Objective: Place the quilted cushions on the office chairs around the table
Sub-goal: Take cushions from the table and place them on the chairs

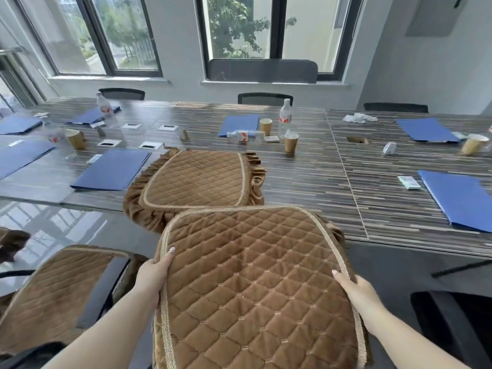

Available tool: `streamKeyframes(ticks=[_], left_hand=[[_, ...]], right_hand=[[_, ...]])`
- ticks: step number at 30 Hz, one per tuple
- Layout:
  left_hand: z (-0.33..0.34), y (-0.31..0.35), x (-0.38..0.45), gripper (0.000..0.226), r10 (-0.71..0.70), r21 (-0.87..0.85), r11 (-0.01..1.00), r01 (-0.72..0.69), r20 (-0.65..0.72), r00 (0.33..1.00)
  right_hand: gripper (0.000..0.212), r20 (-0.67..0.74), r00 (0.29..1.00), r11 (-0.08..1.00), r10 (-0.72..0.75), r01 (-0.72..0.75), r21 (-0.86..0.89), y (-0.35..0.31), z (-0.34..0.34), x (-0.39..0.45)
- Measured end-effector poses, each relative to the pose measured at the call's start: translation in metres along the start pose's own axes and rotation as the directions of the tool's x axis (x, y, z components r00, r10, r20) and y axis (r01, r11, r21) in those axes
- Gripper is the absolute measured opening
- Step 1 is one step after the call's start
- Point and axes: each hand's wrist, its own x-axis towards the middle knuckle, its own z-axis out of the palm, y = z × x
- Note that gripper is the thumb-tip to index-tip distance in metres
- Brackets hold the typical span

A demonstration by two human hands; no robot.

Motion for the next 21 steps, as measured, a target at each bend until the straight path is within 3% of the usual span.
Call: streamKeyframes(ticks=[6, 8, 17, 21], left_hand=[[0.001, -0.046, 0.027, 0.075, -0.102, 0.287, 0.956, 0.056, 0.146, 0.984], [0.005, -0.053, 0.025, 0.067, -0.106, 0.348, 0.937, 0.033, 0.194, 0.975], [0.011, -0.067, 0.050, 0.079, -0.100, 0.452, 0.892, -0.012, 0.223, 0.970], [0.018, -0.065, 0.069, 0.073, -0.115, 0.472, 0.882, -0.008, 0.231, 0.966]], right_hand=[[0.028, 0.003, 0.984, 0.983, 0.179, -0.178, -0.046, 0.060, 0.002, -0.023], [0.031, -0.023, 0.977, 0.976, 0.211, -0.212, -0.046, 0.070, 0.002, -0.027], [0.035, -0.096, 0.958, 0.952, 0.269, -0.280, -0.126, 0.065, 0.020, -0.026], [0.039, -0.119, 0.960, 0.947, 0.255, -0.273, -0.167, 0.056, 0.031, -0.012]])
